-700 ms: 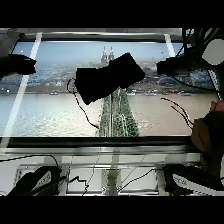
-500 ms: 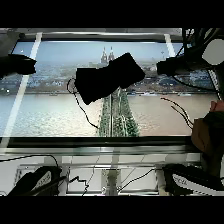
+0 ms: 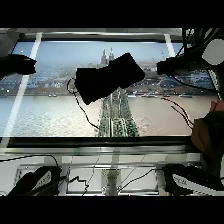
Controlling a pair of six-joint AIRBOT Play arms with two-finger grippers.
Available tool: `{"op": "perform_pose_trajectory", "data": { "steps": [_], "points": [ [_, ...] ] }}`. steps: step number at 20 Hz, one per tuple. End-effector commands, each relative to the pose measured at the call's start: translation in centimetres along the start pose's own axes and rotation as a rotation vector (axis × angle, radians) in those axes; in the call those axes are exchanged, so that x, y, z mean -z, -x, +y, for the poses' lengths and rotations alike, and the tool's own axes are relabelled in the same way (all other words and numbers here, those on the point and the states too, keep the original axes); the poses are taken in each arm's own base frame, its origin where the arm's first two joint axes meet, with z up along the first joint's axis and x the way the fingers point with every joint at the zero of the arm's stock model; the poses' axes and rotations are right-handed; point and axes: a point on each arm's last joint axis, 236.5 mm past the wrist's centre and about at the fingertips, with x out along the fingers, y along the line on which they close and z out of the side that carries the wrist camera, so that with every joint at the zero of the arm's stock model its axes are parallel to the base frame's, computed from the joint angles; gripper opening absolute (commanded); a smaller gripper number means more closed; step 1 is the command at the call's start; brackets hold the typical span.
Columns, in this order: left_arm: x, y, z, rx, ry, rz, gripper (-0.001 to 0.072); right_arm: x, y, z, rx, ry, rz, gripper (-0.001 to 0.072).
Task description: Fold the clothes and pants, and hang the long-sleeved shirts on hangers.
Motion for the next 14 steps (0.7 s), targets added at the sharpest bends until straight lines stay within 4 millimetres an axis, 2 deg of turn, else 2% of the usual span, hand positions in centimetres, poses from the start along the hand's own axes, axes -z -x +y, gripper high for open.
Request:
{"op": "perform_pose_trajectory", "data": {
  "steps": [1,2,3,5,6,7,8,9,14],
  "points": [
    [-0.9,0.0,0.2,-0.01,0.002,-0.038,0.0024,0.0,0.0,0.0,-0.001,0.0,0.0,0.0009],
    [-1.9,-0.2,0.5,-0.016,0.011,-0.082,0.0024,0.0,0.0,0.0,-0.001,0.0,0.0,0.001],
    [-2.0,-0.6,0.6,-0.015,0.018,-0.081,0.0024,0.0,0.0,0.0,-0.001,0.0,0.0,0.001],
    [-0.3,-2.3,1.0,-0.005,0.057,-0.02,0.0031,0.0,0.0,0.0,-0.001,0.0,0.0,0.001],
    [1.5,-3.8,1.0,0.01,0.078,0.043,0.0125,0.0,0.0,0.0,-0.001,0.0,0.0,0.0009],
    [3.6,-5.3,0.7,0.041,0.106,0.116,0.0342,0.0,0.0,0.0,-0.001,0.0,-0.001,0.001],
    [6.0,-6.9,0.2,0.083,0.171,0.2,0.0498,0.0,0.0,0.0,-0.001,0.0,-0.001,0.0009],
    [8.5,-8.5,-0.8,0.134,0.252,0.288,0.0539,0.0,0.0,0.0,0.0,0.001,-0.002,0.001],
    [17.2,-16.0,-8.0,0.361,0.557,0.508,0.0539,-1.5,0.0,0.0,-0.002,0.0,-0.061,0.001]
  ]
}}
